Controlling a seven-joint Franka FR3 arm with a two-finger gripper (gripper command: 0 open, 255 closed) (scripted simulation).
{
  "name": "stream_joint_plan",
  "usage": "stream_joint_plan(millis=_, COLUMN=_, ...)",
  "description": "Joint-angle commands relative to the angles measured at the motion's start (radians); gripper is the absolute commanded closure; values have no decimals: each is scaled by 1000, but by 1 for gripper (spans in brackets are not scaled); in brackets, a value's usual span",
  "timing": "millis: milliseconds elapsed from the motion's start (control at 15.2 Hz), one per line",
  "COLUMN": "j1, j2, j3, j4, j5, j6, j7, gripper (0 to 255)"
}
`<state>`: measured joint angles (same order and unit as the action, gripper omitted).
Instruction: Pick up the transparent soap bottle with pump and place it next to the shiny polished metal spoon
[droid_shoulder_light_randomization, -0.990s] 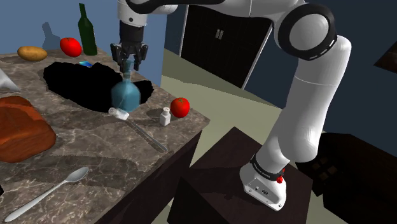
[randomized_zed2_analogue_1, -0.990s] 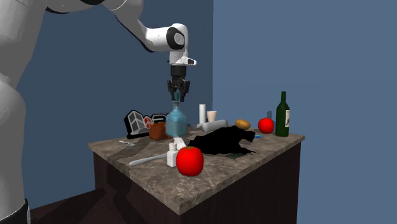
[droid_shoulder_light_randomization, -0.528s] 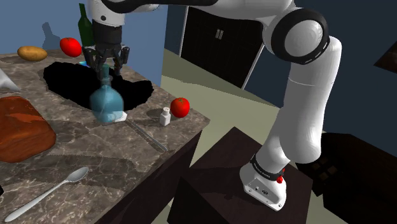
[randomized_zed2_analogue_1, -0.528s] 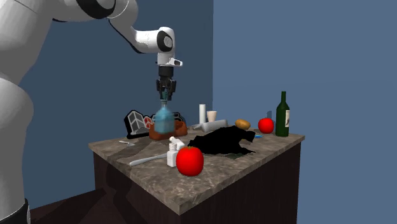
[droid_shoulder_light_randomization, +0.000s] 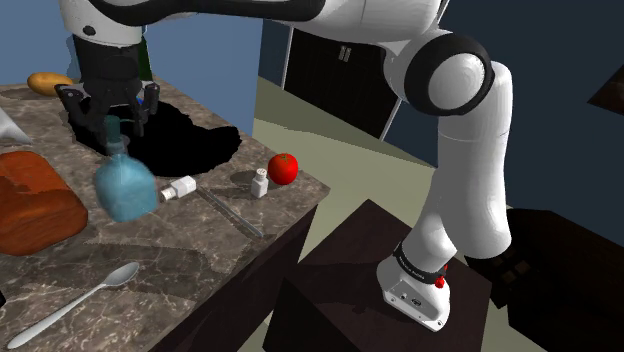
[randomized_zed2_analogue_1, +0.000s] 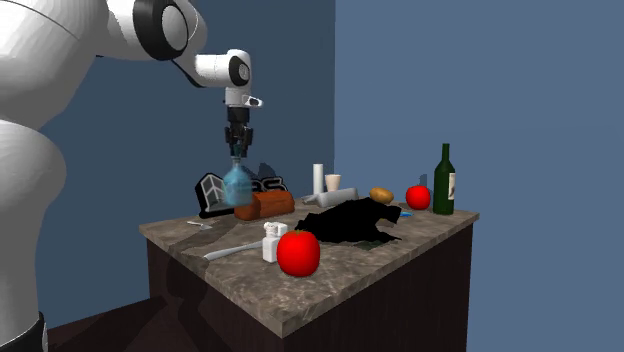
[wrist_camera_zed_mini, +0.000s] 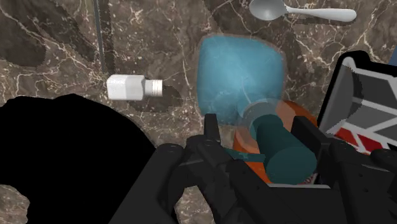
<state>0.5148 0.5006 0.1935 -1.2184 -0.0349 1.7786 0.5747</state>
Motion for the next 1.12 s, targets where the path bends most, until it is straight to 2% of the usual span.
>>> stream_joint_plan(millis=0, j1=36, j2=52, j3=5, j4=75, j5=-14, j6=-21, j7=37, gripper=255)
stream_joint_plan(millis=66, j1=67, j2=101, j3=8, j4=153, j5=-25, j6=-50, j7=65, gripper=255)
stream_joint_plan(millis=1056, j1=54, j2=92, j3=5, j4=-51, j5=-24, j6=145, j7=62, gripper=255)
